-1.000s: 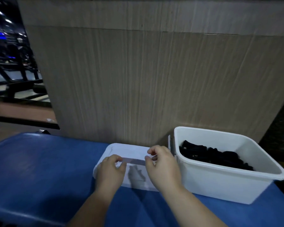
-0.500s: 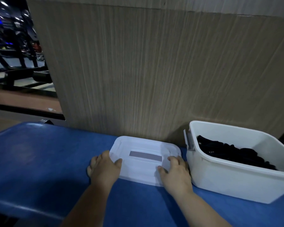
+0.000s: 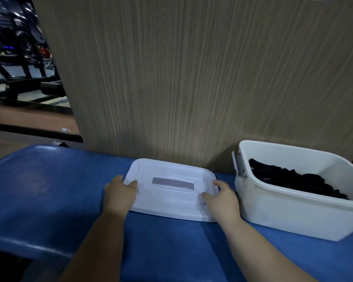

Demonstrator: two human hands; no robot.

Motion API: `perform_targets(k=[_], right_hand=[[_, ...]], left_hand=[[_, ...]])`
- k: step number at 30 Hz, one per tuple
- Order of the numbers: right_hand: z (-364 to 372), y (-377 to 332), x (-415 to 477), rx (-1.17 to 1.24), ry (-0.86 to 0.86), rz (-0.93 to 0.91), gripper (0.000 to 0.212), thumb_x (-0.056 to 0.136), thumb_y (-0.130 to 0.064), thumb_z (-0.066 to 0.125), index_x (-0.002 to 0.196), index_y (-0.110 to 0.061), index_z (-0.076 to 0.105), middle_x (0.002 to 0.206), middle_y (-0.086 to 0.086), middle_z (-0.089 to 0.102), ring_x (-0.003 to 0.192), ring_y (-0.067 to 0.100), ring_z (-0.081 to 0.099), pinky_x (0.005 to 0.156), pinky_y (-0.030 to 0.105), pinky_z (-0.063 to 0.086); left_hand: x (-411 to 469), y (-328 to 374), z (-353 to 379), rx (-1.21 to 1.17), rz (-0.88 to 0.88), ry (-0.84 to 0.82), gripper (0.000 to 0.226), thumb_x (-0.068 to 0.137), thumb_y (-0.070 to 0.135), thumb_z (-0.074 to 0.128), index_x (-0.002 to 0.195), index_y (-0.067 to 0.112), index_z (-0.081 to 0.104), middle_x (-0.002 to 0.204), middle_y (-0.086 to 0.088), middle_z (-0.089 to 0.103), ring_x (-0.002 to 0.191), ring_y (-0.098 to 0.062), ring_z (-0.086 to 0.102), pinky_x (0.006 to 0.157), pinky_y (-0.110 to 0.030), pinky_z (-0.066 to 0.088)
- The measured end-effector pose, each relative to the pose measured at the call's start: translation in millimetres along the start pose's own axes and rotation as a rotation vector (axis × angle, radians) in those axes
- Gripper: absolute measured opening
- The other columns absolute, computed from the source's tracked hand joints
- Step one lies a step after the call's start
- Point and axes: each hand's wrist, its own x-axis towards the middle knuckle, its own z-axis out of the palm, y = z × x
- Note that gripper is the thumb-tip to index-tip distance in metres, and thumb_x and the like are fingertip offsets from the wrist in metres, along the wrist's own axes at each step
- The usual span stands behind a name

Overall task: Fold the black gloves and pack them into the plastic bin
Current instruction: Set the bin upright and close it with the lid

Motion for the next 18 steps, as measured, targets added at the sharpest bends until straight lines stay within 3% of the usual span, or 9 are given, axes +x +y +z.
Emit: perform_targets(k=[2, 3, 8, 12, 16, 18], right_hand=[[-0.5, -0.6, 0.6, 0.068, -0.017, 0.040, 0.060, 0.078, -0.018, 0.072, 0.134, -0.019, 0.049, 0.129, 0.003, 0.056, 0.102, 0.016, 0.055, 0.079, 0.024, 0.041], [-0.2, -0.9, 0.5, 0.104, -0.026, 0.058, 0.062, 0.075, -0.017, 0.074, 0.132, -0.018, 0.051, 0.125, 0.002, 0.059, 0.100, 0.016, 0.057, 0.079, 0.025, 0.044], [4.8, -2.4, -1.3, 0.310, -0.092, 0.112, 0.068, 0.061, -0.013, 0.081, 0.123, -0.020, 0.055, 0.130, 0.001, 0.060, 0.107, 0.019, 0.062, 0.095, 0.040, 0.051], [6.5, -6.9, -9.7, 0.339, -0.130, 0.104, 0.067, 0.069, -0.009, 0.079, 0.128, -0.023, 0.049, 0.128, -0.002, 0.056, 0.104, 0.017, 0.060, 0.088, 0.033, 0.052], [5.4, -11.0, -16.9, 0.262, -0.154, 0.082, 0.068, 0.078, -0.018, 0.075, 0.137, -0.020, 0.041, 0.114, -0.004, 0.052, 0.098, 0.016, 0.055, 0.076, 0.026, 0.045], [5.6, -13.3, -19.1, 0.268, -0.180, 0.093, 0.072, 0.080, -0.021, 0.073, 0.141, -0.018, 0.036, 0.123, -0.001, 0.052, 0.102, 0.018, 0.055, 0.078, 0.028, 0.048]], left_hand=[[4.7, -6.3, -8.0, -0.040, 0.018, 0.025, 0.017, 0.091, 0.022, 0.054, 0.096, 0.009, 0.063, 0.105, -0.012, 0.062, 0.098, -0.036, 0.058, 0.079, -0.037, 0.045], [6.2, -9.1, -11.8, -0.061, 0.028, 0.031, 0.014, 0.091, 0.020, 0.053, 0.085, 0.012, 0.062, 0.093, -0.010, 0.063, 0.090, -0.035, 0.059, 0.077, -0.038, 0.046], [4.4, -12.1, -27.5, -0.177, -0.006, 0.043, 0.024, 0.090, 0.018, 0.055, 0.110, 0.006, 0.065, 0.103, -0.007, 0.066, 0.095, -0.030, 0.060, 0.091, -0.041, 0.049], [2.3, -18.2, -31.0, -0.260, -0.024, 0.045, 0.039, 0.086, 0.026, 0.059, 0.121, 0.008, 0.062, 0.121, -0.008, 0.064, 0.107, -0.031, 0.060, 0.099, -0.048, 0.047], [-6.4, -15.1, -37.1, -0.344, -0.023, 0.084, 0.041, 0.092, 0.021, 0.058, 0.130, 0.007, 0.055, 0.129, -0.003, 0.058, 0.117, -0.029, 0.055, 0.105, -0.046, 0.041], [-8.0, -16.0, -40.9, -0.388, -0.016, 0.106, 0.042, 0.092, 0.020, 0.058, 0.132, 0.007, 0.054, 0.131, -0.004, 0.057, 0.118, -0.029, 0.054, 0.106, -0.048, 0.041]])
